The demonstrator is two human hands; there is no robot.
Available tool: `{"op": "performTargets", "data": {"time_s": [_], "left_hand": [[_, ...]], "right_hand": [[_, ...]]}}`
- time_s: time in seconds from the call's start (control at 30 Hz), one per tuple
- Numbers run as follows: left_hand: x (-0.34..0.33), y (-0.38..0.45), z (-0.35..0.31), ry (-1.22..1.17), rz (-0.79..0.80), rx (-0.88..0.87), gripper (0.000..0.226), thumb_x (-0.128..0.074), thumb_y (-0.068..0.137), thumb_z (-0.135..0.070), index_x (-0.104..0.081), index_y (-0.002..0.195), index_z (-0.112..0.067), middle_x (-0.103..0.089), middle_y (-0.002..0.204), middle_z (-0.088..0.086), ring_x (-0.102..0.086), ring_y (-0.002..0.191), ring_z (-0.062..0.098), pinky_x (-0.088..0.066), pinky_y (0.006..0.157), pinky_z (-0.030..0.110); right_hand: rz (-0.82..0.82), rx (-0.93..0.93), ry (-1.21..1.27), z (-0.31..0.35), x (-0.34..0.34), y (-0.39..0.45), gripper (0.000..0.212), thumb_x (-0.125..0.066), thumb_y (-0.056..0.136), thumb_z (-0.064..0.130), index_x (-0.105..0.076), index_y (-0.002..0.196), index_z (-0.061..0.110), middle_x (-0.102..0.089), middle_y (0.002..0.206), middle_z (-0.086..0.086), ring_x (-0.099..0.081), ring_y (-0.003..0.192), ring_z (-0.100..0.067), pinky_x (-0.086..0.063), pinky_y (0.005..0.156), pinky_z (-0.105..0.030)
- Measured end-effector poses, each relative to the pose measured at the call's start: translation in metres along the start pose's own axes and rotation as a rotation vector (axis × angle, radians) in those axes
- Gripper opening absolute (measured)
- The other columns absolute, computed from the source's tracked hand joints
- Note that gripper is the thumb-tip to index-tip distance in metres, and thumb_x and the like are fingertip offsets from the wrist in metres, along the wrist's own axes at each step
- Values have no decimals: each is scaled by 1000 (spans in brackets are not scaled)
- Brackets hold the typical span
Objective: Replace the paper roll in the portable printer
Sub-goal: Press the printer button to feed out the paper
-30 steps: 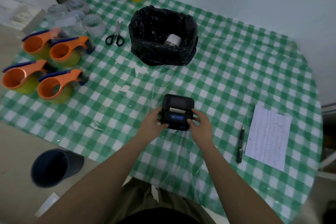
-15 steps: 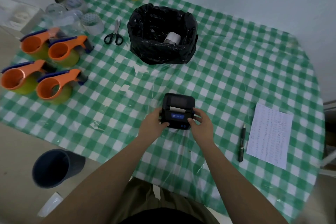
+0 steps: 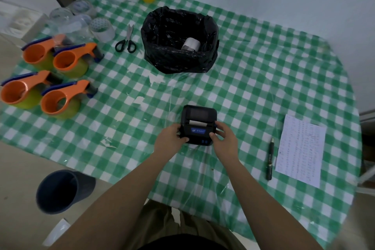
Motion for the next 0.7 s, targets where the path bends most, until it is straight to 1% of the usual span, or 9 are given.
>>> {"op": "performTargets", "data": {"time_s": [0.17, 0.37, 0.53, 0.7], "left_hand": [[0, 1, 0, 13, 12, 3, 40, -72, 76, -23, -60, 113, -13, -69, 115, 8, -64, 105, 25, -51, 85, 36], [1, 1, 1, 43, 10, 5, 42, -72, 76, -25, -60, 115, -16, -69, 117, 6, -64, 107, 24, -52, 86, 36], [1, 1, 1, 65, 4, 3, 43, -72, 77, -27, -59, 116, -16, -69, 117, 6, -64, 107, 23, -50, 84, 34], [1, 1, 0, 85, 1, 4, 42, -71, 77, -29, -60, 115, -18, -69, 116, 4, -64, 105, 23, -49, 81, 33]], "right_hand": [[-4, -6, -4, -1, 1, 0, 39, -59, 87, 2, -54, 124, 12, -60, 127, -8, -59, 110, -20, -44, 77, -18], [-8, -11, 6, 0, 1, -1, 39, -60, 86, 2, -55, 124, 12, -60, 127, -8, -59, 110, -20, -46, 81, -23], [-6, -5, 15, -1, 1, 0, 39, -60, 86, 1, -55, 123, 12, -60, 126, -9, -59, 109, -20, -45, 78, -19], [-5, -6, 11, -2, 1, 1, 39, -60, 86, 2, -55, 124, 13, -61, 126, -7, -60, 111, -20, -47, 79, -21]]}}
Point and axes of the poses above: each hand's wrist, its own y-axis towards the middle knuckle, its own x-axis out of the back of the hand, z = x × y, the point moved 5 cm from there along y, towards the middle knuckle
